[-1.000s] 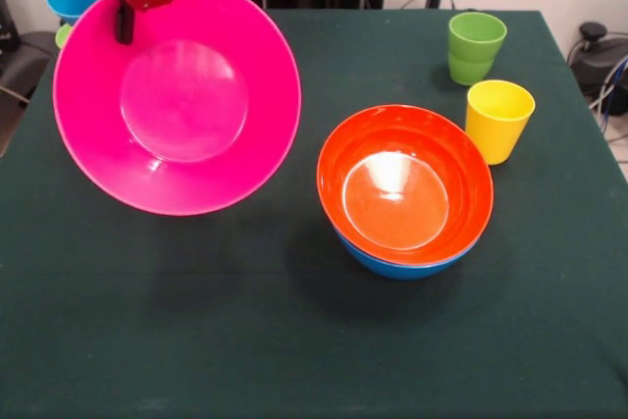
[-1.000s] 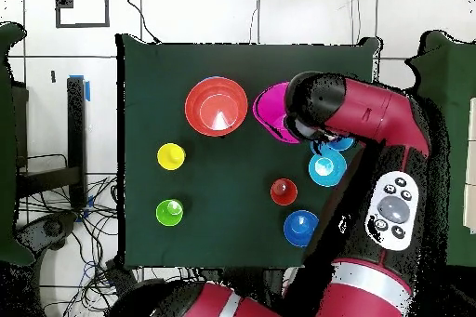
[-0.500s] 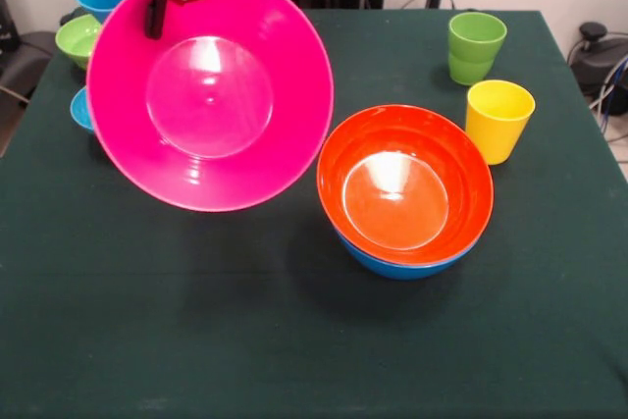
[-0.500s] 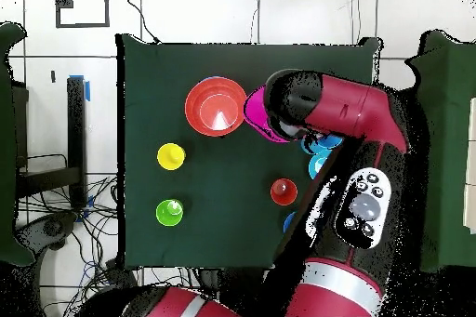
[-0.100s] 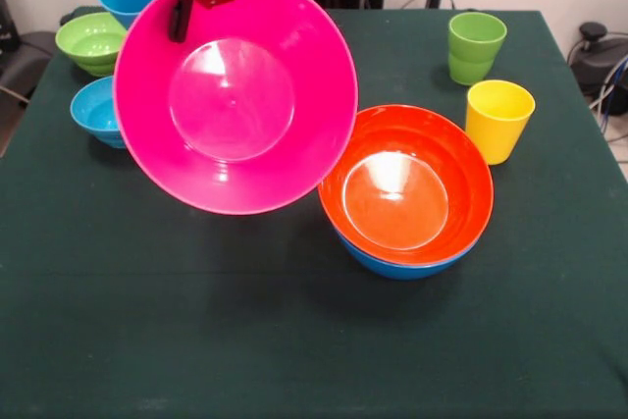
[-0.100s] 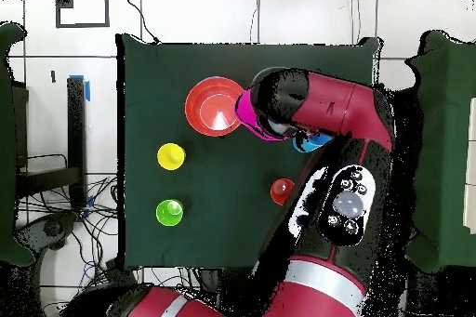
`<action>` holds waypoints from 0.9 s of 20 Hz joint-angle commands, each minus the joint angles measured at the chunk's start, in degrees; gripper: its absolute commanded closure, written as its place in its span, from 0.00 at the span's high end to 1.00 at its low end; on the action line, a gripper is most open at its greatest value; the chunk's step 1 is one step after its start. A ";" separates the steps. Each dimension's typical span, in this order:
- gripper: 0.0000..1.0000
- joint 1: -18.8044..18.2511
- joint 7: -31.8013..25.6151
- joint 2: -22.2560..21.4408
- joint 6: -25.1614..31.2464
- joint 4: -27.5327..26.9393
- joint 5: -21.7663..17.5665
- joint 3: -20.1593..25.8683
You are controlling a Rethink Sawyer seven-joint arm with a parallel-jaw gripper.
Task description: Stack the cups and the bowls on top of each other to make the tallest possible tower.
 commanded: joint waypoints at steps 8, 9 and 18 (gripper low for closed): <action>0.00 3.21 16.52 5.32 2.72 -3.12 2.94 -1.34; 0.00 3.55 16.97 5.65 2.67 -3.22 3.08 -1.72; 0.00 2.37 11.09 7.93 5.55 -8.78 2.10 -1.70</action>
